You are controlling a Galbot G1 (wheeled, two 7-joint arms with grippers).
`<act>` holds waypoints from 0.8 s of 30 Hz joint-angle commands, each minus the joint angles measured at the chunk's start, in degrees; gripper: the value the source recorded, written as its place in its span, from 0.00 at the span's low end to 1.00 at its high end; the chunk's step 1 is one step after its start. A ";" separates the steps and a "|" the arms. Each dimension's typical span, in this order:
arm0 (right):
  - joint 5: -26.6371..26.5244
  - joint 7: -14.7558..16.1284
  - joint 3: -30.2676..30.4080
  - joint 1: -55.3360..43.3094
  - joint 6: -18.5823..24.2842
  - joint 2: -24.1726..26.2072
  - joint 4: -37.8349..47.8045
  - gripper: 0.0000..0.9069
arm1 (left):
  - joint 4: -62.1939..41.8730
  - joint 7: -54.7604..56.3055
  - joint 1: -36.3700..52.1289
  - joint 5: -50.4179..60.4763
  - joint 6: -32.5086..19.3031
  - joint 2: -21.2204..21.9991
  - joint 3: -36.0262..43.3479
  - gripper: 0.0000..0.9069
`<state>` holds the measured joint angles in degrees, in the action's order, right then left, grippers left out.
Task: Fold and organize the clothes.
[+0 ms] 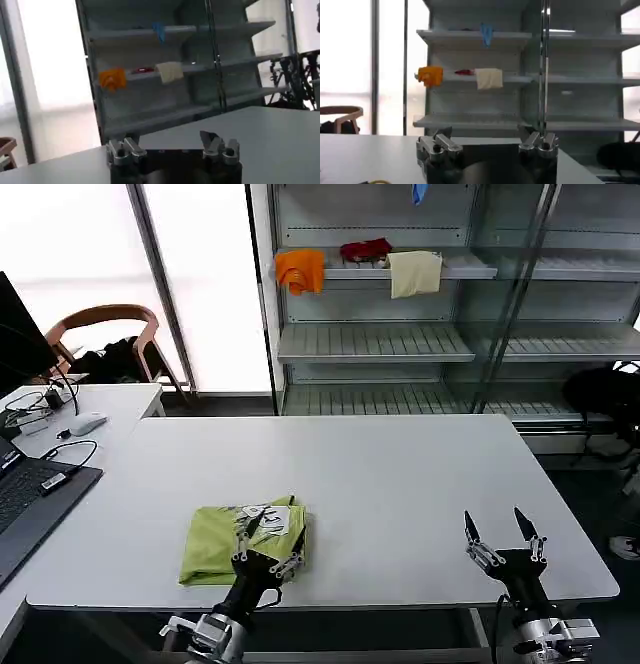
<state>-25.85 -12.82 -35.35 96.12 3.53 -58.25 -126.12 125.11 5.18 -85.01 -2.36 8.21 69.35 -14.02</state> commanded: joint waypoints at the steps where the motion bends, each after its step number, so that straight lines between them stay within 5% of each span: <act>1: -0.03 -0.18 -0.05 -0.03 0.03 -0.02 0.20 1.00 | 3.95 5.52 -2.64 -17.96 12.40 -2.48 -16.17 1.00; 9: 0.02 -0.17 -0.02 -0.35 -0.43 0.14 -0.01 1.00 | -3.36 9.14 -0.79 -30.38 18.26 -1.12 -19.77 1.00; 24: 0.41 -0.10 0.15 -0.05 -0.36 -0.06 -0.01 1.00 | -8.97 8.29 4.90 -34.00 18.32 1.07 -18.79 1.00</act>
<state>-25.52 -12.94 -35.19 96.05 3.14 -58.25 -126.21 119.62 12.51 -82.98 -30.21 24.02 69.81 -30.49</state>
